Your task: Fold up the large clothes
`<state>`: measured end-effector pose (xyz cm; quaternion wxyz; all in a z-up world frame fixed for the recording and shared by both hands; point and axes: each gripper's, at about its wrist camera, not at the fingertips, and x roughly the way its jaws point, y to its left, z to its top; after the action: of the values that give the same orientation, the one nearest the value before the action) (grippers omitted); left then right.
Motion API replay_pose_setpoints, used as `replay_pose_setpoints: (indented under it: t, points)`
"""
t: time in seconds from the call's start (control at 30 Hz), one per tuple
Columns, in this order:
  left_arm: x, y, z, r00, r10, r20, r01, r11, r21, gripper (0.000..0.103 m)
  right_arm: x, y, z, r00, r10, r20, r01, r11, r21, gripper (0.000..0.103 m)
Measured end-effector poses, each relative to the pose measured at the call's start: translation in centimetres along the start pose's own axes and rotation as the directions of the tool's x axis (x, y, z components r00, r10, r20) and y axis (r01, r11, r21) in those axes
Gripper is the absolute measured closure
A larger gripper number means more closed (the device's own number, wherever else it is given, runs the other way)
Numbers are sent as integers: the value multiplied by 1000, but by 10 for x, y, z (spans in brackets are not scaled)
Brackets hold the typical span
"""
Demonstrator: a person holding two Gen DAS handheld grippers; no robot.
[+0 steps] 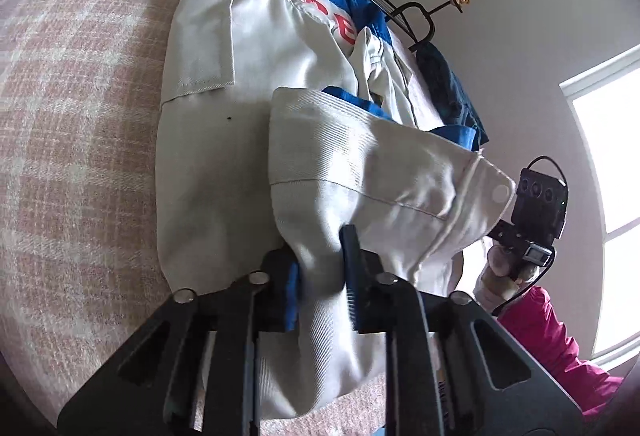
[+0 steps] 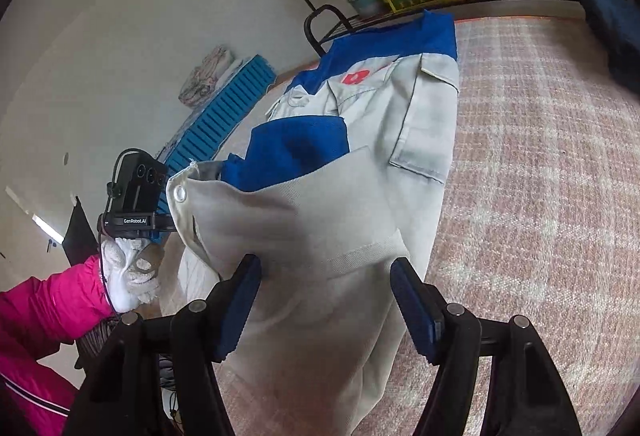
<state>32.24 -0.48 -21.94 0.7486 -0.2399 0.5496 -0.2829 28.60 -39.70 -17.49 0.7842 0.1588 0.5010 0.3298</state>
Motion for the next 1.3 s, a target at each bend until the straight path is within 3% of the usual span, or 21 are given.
replay_pose_setpoints:
  t: [0.07, 0.17, 0.2, 0.3, 0.43, 0.47, 0.5, 0.57, 0.6, 0.67, 0.73, 0.77, 0.8, 0.87, 0.97, 1.0, 1.07, 1.13, 1.2, 1.27, 1.3]
  points:
    - [-20, -7, -9, 999, 1, 45, 1, 999, -36, 93, 1, 6, -3, 999, 1, -38, -1, 1000, -5, 51]
    - [-37, -15, -21, 994, 56, 92, -54, 998, -16, 91, -10, 18, -17, 998, -33, -49, 29, 997, -64, 52]
    - [-35, -13, -22, 994, 72, 84, -72, 997, -8, 90, -12, 19, -23, 997, -48, -55, 44, 996, -71, 45]
    - [-22, -1, -18, 994, 102, 25, -101, 993, -59, 74, -15, 15, -35, 992, -107, -63, 104, 994, -45, 39]
    - [-31, 7, -20, 995, 83, 55, -79, 994, -70, 50, -18, 10, -48, 991, -111, -77, 112, 994, 1, 41]
    - [-31, 9, -20, 997, 66, 49, -63, 996, -62, 45, -17, 11, -51, 990, -108, -87, 109, 994, 2, 49]
    - [-29, 11, -20, 998, 56, 33, -54, 997, -61, 44, -17, 12, -54, 990, -114, -87, 114, 993, -3, 64]
    - [-20, 14, -23, 999, 51, 7, -50, 997, -61, 44, -15, 16, -54, 986, -140, -86, 140, 990, -3, 77]
    - [-17, 13, -24, 998, 59, -10, -60, 997, -52, 44, -18, 19, -54, 986, -149, -74, 149, 989, -3, 88]
    - [-23, 7, -28, 999, 52, -8, -52, 998, -28, 51, -35, 25, -54, 993, -108, -37, 108, 994, 9, 101]
    - [-37, 4, -31, 998, 61, 24, -61, 998, 11, 51, -57, 24, -63, 999, -54, -1, 54, 998, 27, 102]
    - [-41, 6, -33, 997, 62, 35, -62, 998, 14, 50, -61, 23, -70, 995, -99, -25, 100, 995, 24, 102]
    - [-44, 12, -34, 998, 54, 29, -54, 999, -9, 48, -61, 20, -75, 986, -161, -53, 161, 987, 9, 102]
    - [-42, 30, -39, 1000, 11, 2, -11, 997, -83, 42, -60, 14, -78, 978, -189, -87, 191, 981, 14, 102]
    - [-36, 39, -53, 1000, -1, -18, 0, 995, -101, 42, -69, 17, -67, 967, -250, -47, 250, 968, 4, 90]
    - [-34, 37, -57, 1000, -5, -23, 3, 997, -74, 42, -73, 23, -60, 963, -268, -16, 268, 963, -6, 81]
    - [-35, 33, -64, 1000, -3, -26, 2, 1000, -22, 42, -76, 43, -44, 971, -237, 20, 237, 970, -46, 81]
    - [-38, 37, -69, 999, -34, -24, 33, 999, -35, 42, -72, 71, -24, 983, -181, 33, 184, 976, -116, 74]
    - [-42, 46, -71, 997, -78, -20, 77, 995, -71, 42, -57, 103, -1, 987, -158, 36, 162, 964, -209, 59]
    - [-45, 48, -73, 996, -83, -13, 82, 995, -62, 44, -34, 132, 25, 992, -126, 22, 127, 947, -295, 55]
    - [-45, 47, -73, 996, -84, -10, 83, 995, -54, 46, -21, 142, 38, 994, -110, 9, 107, 938, -330, 47]
